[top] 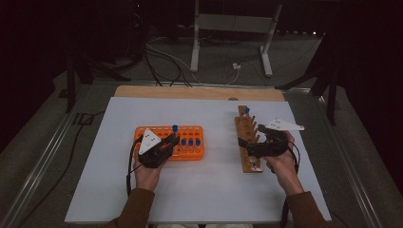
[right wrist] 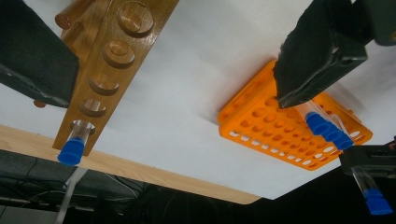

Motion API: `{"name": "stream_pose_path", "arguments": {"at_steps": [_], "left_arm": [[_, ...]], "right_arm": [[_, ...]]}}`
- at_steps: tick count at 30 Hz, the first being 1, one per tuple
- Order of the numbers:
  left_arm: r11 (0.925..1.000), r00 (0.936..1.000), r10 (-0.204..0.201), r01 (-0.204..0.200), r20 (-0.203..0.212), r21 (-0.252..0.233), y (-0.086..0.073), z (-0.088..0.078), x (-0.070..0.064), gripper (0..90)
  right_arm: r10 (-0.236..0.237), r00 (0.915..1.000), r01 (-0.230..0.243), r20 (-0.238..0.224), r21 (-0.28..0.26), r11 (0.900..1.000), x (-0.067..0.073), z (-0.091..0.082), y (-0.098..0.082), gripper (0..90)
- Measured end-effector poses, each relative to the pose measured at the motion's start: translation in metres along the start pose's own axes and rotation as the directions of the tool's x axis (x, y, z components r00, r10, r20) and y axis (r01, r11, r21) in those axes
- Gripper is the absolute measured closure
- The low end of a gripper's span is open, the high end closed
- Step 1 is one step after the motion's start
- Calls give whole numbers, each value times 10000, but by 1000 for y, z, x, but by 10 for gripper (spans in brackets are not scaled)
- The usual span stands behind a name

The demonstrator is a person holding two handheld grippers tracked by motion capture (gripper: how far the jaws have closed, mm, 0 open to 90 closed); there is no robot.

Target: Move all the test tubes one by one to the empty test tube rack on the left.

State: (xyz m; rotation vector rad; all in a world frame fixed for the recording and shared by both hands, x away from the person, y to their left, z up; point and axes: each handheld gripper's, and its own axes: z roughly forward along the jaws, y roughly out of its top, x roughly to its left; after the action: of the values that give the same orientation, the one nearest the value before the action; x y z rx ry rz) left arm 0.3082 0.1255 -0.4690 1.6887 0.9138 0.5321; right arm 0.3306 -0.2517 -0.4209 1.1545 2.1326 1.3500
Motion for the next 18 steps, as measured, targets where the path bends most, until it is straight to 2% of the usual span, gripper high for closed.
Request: {"name": "stream_pose_path", "arguments": {"at_steps": [8, 18], "left_arm": [[9998, 9999, 30, -28, -98, 215, -7, 4, 1, 780], [9999, 10000, -45, 46, -54, 136, -9, 2, 2, 780]], "right_arm": [[-88, 9999, 88, -56, -91, 9999, 3, -2, -1, 3], [-126, 9998, 126, -123, -59, 9999, 5, -1, -2, 3]]}}
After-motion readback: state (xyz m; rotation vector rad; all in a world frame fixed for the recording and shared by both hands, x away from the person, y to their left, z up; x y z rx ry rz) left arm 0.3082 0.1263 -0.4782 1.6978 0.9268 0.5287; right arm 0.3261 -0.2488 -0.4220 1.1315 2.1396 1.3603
